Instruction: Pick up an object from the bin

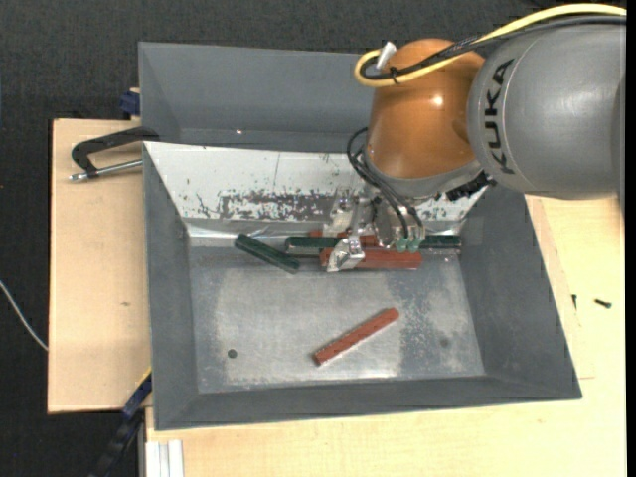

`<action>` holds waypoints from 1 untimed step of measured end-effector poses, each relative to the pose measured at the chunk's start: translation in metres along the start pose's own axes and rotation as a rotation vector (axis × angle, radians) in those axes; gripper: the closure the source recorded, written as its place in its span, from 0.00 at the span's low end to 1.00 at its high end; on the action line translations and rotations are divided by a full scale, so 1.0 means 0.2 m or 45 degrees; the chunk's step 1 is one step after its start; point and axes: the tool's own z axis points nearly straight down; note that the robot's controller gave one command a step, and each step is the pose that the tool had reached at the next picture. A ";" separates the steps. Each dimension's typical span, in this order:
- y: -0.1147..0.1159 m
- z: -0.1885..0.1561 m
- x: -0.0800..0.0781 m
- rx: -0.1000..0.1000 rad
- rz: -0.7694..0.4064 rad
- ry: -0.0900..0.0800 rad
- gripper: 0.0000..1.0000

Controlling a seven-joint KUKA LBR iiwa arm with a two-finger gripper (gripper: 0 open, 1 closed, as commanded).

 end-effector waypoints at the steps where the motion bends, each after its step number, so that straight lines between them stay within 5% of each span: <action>1: 0.05 -0.24 0.10 -0.001 0.007 -0.004 1.00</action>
Offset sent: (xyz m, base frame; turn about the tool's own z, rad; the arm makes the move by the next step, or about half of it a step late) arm 0.0051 -0.0023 0.0864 0.0303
